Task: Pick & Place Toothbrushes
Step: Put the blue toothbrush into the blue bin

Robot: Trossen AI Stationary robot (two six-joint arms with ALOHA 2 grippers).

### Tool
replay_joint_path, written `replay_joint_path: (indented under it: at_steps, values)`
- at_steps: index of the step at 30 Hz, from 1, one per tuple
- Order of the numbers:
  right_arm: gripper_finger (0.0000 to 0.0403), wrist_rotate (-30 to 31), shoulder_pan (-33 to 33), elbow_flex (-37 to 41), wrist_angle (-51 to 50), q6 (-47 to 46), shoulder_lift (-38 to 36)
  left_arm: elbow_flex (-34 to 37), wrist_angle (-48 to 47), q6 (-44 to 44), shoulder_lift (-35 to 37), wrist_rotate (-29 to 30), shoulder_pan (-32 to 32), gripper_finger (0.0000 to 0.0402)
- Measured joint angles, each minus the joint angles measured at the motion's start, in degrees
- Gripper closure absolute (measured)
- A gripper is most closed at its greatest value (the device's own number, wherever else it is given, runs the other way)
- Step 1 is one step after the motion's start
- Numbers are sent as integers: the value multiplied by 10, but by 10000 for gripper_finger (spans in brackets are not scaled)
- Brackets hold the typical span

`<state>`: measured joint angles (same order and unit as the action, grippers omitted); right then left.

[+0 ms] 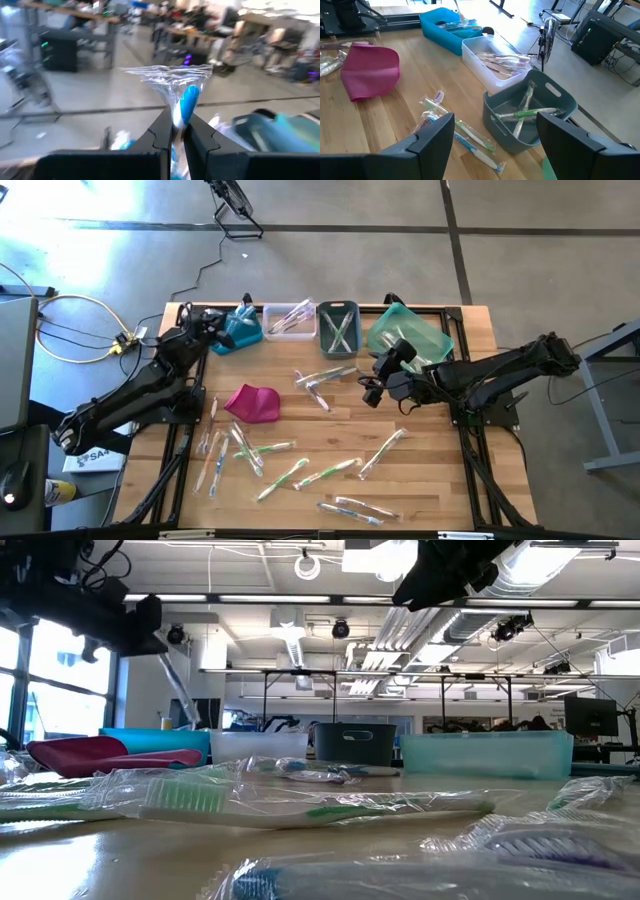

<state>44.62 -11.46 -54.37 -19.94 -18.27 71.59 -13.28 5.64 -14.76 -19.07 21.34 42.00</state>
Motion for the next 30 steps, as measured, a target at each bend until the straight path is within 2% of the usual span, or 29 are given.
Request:
replay_joint_path:
  at_steps: [6, 14, 26, 30]
  values:
    - [129, 0, 0, 0, 0, 0, 0, 0, -70, -27, 14, 29, 0, 382]
    - [129, 0, 0, 0, 0, -1, 0, 0, -71, -40, -8, 43, 0, 382]
    - [129, 0, 0, 0, 0, -1, 0, -1, -55, -66, -85, 46, 0, 381]
    - [129, 0, 0, 0, 0, -1, 0, -1, -52, -66, -100, 48, 0, 361]
